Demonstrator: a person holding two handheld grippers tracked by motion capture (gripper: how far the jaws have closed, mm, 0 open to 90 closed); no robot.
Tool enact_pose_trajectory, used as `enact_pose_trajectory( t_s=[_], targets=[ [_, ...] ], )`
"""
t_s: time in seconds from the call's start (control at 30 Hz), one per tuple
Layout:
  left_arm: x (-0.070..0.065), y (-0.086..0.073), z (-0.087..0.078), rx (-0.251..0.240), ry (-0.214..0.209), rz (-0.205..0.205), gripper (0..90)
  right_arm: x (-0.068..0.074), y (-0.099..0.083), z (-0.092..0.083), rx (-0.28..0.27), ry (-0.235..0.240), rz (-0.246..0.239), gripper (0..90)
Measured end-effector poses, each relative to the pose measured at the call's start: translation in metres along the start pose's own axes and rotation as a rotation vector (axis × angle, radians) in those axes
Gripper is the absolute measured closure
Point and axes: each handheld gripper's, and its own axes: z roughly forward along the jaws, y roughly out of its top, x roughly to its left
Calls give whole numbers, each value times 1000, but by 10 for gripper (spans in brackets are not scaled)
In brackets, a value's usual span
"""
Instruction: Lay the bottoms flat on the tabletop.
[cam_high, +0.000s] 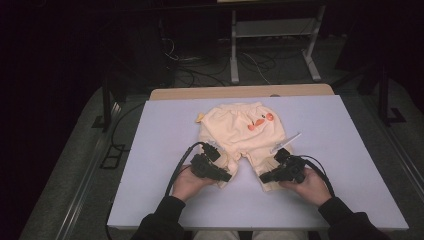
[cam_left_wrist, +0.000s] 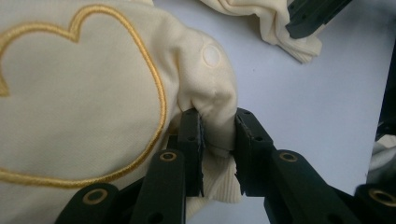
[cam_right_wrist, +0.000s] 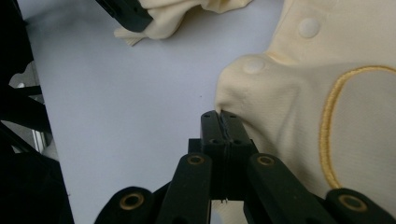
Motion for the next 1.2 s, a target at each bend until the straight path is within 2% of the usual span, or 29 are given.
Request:
enact_pose_trajectory(
  t_s=[0.13,0.23,0.3,0.4,0.53,0.63,0.73,0.87,1.0,1.2],
  targets=[
    [1,-2,-2,-20,-15,1,685,-1,-1,1,-6,18,25,869],
    [2,-4,-7,-47,-39,-16,615,-2,-3,0,-20,46,43,809],
    [1,-6,-11,-55,-45,-18,555,0,-4,-2,-30,42,50,769],
    [-1,-11,-20,-87,-29,-13,474,3,-6,-6,-58,20,30,693],
    [0,-19,-37,-166,24,-34,384,7,-9,-12,-92,4,28,600],
    [5,-27,-51,-235,43,-79,350,8,-12,-19,-127,-1,37,513],
    [12,-38,-59,-271,57,-119,330,7,-15,-29,-170,-10,52,433],
    [18,-50,-65,-285,71,-164,329,4,-22,-43,-227,-29,85,341],
    [23,-56,-65,-276,66,-206,329,-1,-31,-57,-265,-86,121,238],
    [28,-59,-57,-252,60,-246,329,-11,-48,-71,-277,-114,172,165]
  ],
)
